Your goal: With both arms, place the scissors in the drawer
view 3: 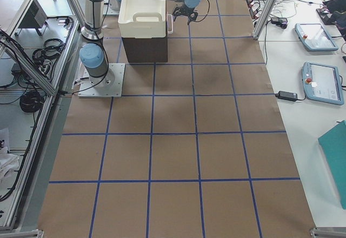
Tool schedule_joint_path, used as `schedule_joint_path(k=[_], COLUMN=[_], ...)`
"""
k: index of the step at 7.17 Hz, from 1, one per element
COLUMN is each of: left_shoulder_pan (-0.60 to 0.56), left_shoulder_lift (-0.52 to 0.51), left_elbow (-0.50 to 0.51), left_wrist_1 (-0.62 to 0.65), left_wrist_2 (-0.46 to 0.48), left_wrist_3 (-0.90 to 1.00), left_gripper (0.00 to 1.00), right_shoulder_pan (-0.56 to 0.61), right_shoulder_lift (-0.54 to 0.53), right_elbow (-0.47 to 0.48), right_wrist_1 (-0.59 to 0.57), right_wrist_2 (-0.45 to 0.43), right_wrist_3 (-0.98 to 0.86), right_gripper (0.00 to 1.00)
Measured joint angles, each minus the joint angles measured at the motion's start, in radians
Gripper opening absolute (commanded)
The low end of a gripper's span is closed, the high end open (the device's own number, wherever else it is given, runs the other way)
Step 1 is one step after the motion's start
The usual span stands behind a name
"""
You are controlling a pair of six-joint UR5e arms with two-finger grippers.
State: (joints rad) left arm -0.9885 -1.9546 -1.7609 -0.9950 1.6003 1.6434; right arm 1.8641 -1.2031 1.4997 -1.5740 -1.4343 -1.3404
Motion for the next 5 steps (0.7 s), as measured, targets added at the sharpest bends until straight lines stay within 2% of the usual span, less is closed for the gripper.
schedule_joint_path(k=[5], left_shoulder_pan=[0.001], left_shoulder_lift=[-0.099], left_elbow=[0.010], left_wrist_1=[0.082], left_wrist_2=[-0.019], left_wrist_3=[0.034], left_gripper=[0.99], right_shoulder_pan=[0.010], right_shoulder_lift=[0.008], right_elbow=[0.008], right_wrist_1=[0.031], right_wrist_2=[-0.008], right_wrist_3=[0.037], right_gripper=[0.92])
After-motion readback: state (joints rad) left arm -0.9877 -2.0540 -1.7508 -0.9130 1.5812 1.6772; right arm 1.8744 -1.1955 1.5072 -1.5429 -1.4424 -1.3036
